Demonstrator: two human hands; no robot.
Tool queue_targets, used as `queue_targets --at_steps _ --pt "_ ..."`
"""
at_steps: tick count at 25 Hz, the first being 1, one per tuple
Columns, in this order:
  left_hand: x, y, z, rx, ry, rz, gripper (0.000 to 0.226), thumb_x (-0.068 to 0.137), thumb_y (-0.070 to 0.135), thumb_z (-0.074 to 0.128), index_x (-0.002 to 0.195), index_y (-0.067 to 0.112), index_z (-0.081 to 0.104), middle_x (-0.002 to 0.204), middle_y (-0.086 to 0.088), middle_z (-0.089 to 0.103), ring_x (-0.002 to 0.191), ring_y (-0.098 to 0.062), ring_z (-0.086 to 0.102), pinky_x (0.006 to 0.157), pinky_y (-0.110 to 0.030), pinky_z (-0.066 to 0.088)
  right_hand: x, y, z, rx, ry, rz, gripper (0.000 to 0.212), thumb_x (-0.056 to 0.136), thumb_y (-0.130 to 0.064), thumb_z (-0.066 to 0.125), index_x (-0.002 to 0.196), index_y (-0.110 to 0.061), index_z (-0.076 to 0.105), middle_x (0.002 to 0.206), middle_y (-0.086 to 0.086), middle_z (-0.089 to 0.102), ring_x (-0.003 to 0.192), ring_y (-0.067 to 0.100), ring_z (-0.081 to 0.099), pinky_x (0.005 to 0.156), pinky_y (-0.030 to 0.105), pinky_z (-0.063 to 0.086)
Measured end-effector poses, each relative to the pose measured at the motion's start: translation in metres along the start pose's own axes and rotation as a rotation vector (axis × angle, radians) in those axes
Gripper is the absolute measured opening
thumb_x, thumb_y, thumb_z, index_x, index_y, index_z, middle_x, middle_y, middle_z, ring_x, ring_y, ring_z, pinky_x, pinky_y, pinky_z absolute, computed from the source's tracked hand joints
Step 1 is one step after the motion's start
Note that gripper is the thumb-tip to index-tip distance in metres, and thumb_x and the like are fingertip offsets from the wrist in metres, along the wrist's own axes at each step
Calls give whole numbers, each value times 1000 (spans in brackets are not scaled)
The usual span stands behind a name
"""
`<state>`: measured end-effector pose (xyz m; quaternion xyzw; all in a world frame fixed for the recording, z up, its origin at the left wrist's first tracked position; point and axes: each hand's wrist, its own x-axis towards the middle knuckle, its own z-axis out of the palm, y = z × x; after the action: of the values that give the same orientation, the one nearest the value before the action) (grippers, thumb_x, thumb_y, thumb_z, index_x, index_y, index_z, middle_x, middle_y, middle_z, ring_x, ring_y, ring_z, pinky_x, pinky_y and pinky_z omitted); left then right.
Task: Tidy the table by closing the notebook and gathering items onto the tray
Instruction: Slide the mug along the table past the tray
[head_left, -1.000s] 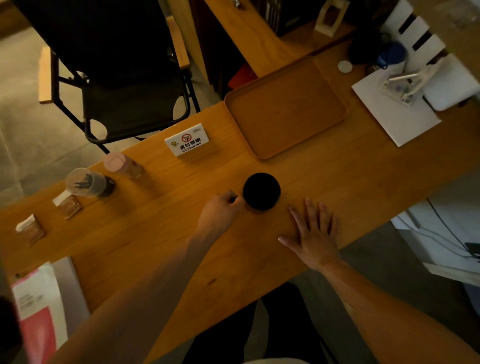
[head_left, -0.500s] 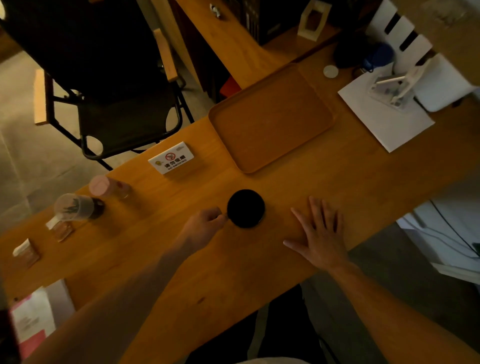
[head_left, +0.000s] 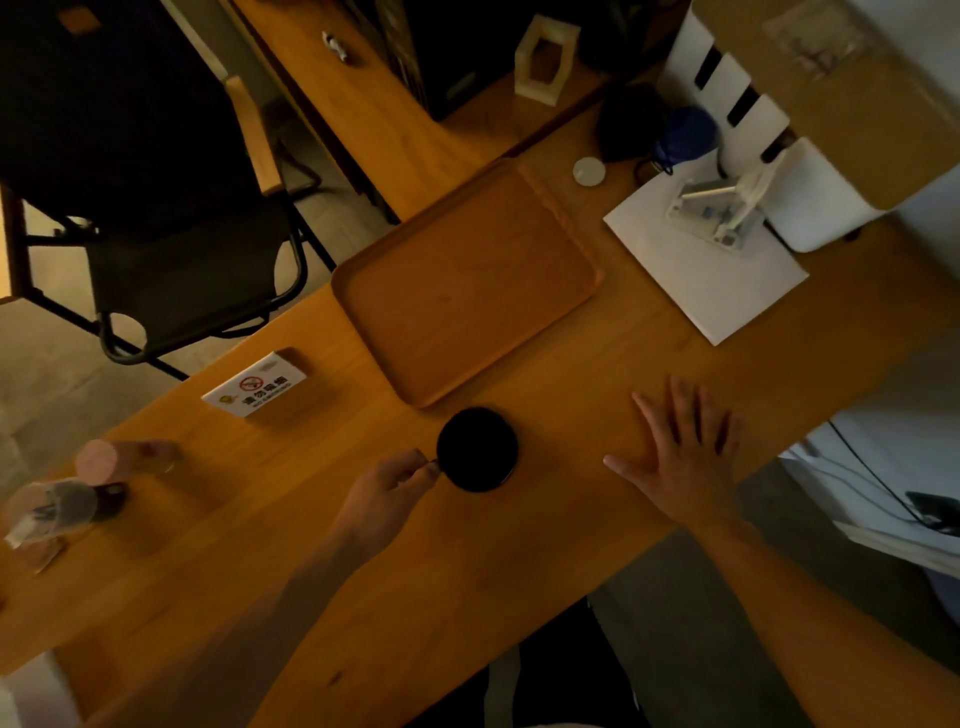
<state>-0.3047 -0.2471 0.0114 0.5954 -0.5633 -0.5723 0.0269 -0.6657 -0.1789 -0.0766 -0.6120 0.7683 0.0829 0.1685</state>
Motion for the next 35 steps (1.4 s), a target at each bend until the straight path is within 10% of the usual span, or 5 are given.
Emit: queue_targets --at_steps 5,17,25,35 --pt "37 44 22 -13 50 35 25 100 34 52 85 16 61 83 -4 57 74 -28 52 72 -52 41 25 30 -11 47 44 147 88 80 -85 21 154 -40 7 165 7 3 149 40 -1 115 68 1" --pt "90 115 72 -146 87 72 33 100 37 51 84 9 55 89 -28 52 77 -37 56 70 -61 42 29 35 -10 104 75 168 82 83 -82 16 154 -42 10 166 4 6 151 35 -1 117 65 3" --pt "109 134 84 -88 90 70 37 99 42 50 84 9 57 63 4 40 50 -12 31 55 -42 28 31 37 -7 97 76 162 81 84 -82 16 154 -43 6 165 2 1 151 34 -4 117 65 2" --pt "118 141 93 -79 80 41 33 99 42 52 83 14 58 65 2 42 50 -11 33 55 -39 29 31 37 -9 104 67 150 82 84 -81 19 154 -42 5 165 2 0 150 33 -6 117 65 1"
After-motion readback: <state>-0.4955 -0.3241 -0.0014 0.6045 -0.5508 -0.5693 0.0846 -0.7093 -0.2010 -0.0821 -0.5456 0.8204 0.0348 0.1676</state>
